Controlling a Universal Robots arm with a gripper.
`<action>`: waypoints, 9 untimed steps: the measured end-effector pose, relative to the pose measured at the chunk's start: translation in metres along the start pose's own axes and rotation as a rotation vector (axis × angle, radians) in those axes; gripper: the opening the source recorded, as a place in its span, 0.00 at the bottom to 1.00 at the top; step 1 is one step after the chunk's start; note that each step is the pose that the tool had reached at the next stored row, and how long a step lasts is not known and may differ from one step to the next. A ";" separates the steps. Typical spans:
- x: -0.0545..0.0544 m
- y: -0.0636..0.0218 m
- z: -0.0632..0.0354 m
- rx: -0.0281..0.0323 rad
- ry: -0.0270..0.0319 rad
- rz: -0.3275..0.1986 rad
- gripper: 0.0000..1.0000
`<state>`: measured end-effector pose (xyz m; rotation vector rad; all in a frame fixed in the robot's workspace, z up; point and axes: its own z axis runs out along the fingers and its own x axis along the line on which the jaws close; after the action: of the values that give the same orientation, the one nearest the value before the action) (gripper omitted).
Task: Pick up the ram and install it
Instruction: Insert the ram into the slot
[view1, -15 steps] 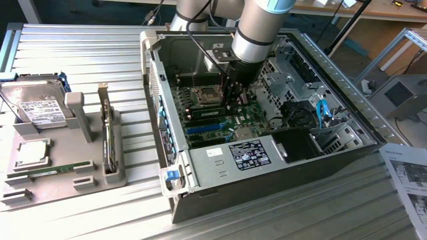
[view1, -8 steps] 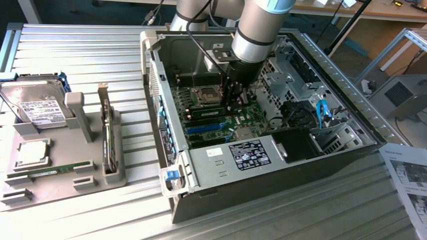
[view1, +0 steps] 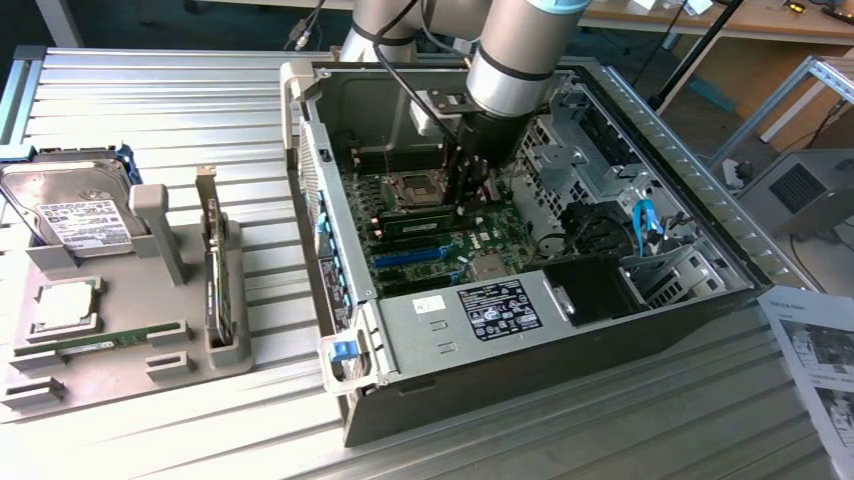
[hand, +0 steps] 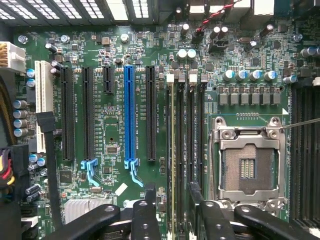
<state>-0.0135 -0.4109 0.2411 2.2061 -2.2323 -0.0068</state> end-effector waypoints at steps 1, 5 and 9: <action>0.000 0.0000 -0.0022 0.0000 0.0000 0.000 0.38; 0.000 0.0001 -0.0160 0.0001 0.0002 0.000 0.38; 0.000 0.0002 -0.0395 0.0001 0.0000 0.000 0.38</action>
<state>-0.0136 -0.4109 0.2806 2.2060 -2.2325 -0.0067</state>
